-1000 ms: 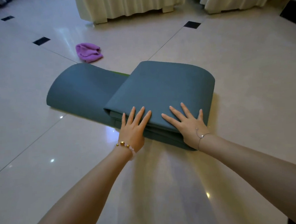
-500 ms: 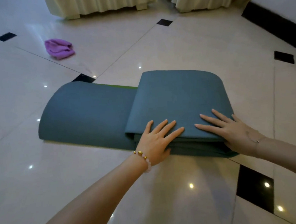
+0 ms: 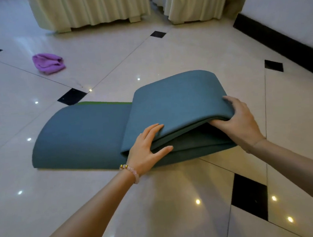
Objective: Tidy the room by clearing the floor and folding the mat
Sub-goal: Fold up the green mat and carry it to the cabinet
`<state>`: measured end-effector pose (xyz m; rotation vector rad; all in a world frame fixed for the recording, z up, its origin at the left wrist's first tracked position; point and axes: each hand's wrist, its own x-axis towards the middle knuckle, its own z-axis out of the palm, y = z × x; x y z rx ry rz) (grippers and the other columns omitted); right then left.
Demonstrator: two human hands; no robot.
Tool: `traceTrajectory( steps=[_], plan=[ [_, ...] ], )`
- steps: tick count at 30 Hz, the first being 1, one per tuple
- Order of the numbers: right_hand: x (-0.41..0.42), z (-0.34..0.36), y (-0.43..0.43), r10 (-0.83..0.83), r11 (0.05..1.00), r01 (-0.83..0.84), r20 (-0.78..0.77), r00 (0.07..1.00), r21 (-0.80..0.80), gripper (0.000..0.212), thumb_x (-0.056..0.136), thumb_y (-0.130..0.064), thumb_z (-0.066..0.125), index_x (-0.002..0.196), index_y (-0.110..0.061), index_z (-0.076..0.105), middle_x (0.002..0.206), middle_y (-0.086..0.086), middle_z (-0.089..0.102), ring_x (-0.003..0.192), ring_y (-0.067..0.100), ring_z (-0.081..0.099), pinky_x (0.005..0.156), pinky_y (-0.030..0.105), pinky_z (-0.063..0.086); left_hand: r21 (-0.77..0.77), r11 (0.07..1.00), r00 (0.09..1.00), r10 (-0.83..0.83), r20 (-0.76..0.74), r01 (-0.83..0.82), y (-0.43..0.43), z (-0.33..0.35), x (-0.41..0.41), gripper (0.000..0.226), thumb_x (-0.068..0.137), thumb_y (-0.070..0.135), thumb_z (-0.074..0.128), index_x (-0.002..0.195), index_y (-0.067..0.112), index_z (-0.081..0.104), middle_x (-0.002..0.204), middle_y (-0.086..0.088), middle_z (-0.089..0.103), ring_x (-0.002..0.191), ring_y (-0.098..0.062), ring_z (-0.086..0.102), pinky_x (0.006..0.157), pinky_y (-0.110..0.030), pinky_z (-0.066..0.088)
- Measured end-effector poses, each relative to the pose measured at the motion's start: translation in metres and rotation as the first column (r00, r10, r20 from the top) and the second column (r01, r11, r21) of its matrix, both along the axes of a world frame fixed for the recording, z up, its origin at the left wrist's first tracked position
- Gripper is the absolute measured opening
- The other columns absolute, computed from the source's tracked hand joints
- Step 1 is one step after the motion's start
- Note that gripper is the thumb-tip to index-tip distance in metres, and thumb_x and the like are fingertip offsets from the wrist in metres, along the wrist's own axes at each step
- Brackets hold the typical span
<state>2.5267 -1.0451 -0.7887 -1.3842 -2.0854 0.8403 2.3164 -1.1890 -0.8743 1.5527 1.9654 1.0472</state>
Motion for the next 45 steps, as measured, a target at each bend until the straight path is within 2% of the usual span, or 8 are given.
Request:
traceTrajectory(
  steps=[6,9,13,19,26,31,36,45],
  plan=[
    [-0.021,0.061,-0.007,0.208,0.946,-0.281,-0.359,0.91,-0.164,0.048,0.084,-0.035,0.063,0.13,-0.034,0.048,0.133,-0.013,0.049,0.118,0.003,0.049,0.096,0.034,0.046,0.057,0.983,0.87,0.128,0.475,-0.176,-0.014,0.007,-0.02,0.03,0.098,0.036,0.037,0.123,0.03,0.053,0.128,0.014,0.052,0.119,0.009,0.044,0.108,-0.023,0.032],
    [-0.04,0.079,-0.016,0.19,0.901,-0.376,-0.582,0.791,-0.217,0.036,0.085,-0.027,0.045,0.12,-0.03,0.055,0.129,-0.008,0.056,0.121,0.005,0.052,0.097,0.033,0.046,0.028,0.962,0.75,0.194,0.632,-0.272,-0.02,0.007,-0.031,0.041,0.096,0.051,0.031,0.121,0.033,0.058,0.128,0.011,0.057,0.121,-0.003,0.05,0.105,-0.031,0.038],
    [-0.087,0.087,-0.032,0.294,0.841,-0.517,-0.667,0.685,-0.159,0.043,0.082,-0.02,0.04,0.123,-0.018,0.053,0.131,0.0,0.056,0.126,0.011,0.05,0.105,0.029,0.042,0.001,0.919,0.577,0.246,0.779,-0.393,-0.034,0.017,-0.044,0.038,0.099,0.043,0.022,0.109,0.036,0.059,0.102,0.027,0.068,0.099,0.011,0.059,0.081,-0.01,0.044],
    [-0.196,0.08,-0.064,0.691,0.699,-0.71,-0.336,0.64,0.087,0.05,0.087,-0.011,0.042,0.135,-0.027,0.046,0.146,-0.016,0.036,0.139,-0.001,0.026,0.114,0.016,0.02,-0.092,0.749,0.353,0.412,0.84,-0.656,-0.071,0.013,-0.079,0.049,0.099,0.047,0.02,0.133,0.023,0.047,0.13,0.007,0.053,0.122,-0.01,0.048,0.102,-0.03,0.036],
    [-0.266,-0.003,-0.095,0.841,0.541,-0.829,0.067,0.537,-0.14,0.047,0.102,-0.024,0.034,0.146,-0.036,0.023,0.152,-0.025,0.014,0.143,-0.001,0.007,0.11,0.015,0.005,0.003,0.473,0.286,0.526,0.801,-0.881,-0.134,0.008,-0.127,0.042,0.102,0.038,0.023,0.13,0.019,0.048,0.133,0.0,0.052,0.126,-0.017,0.047,0.108,-0.034,0.034],
    [-0.255,-0.076,-0.115,0.836,0.538,-0.806,0.28,0.471,-0.249,0.052,0.101,-0.034,0.034,0.149,-0.032,0.016,0.156,-0.019,0.009,0.145,0.004,-0.003,0.119,0.036,-0.002,0.323,0.54,0.622,0.736,0.265,-0.777,-0.148,-0.002,-0.156,0.043,0.092,0.037,0.034,0.124,0.015,0.054,0.129,0.003,0.053,0.123,-0.008,0.045,0.106,-0.026,0.033],
    [-0.248,-0.085,-0.113,0.837,0.547,-0.795,0.2,0.51,-0.263,0.056,0.099,-0.037,0.04,0.149,-0.034,0.016,0.154,-0.023,0.007,0.138,-0.007,-0.007,0.119,0.031,0.002,0.109,0.799,0.712,0.581,-0.394,-0.592,-0.127,-0.034,-0.168,0.055,0.089,0.044,0.031,0.134,0.02,0.05,0.147,-0.004,0.04,0.142,-0.028,0.021,0.113,-0.055,0.016],
    [-0.247,-0.091,-0.118,0.707,0.626,-0.708,-0.146,0.692,-0.326,0.045,0.098,-0.03,0.045,0.142,-0.027,0.038,0.151,-0.02,0.026,0.139,-0.007,0.011,0.117,0.023,0.009,-0.06,0.802,0.725,0.502,-0.471,-0.594,-0.137,-0.05,-0.166,0.059,0.088,0.05,0.025,0.144,0.03,0.034,0.154,0.002,0.027,0.146,-0.022,0.009,0.113,-0.056,0.013]
  ],
)
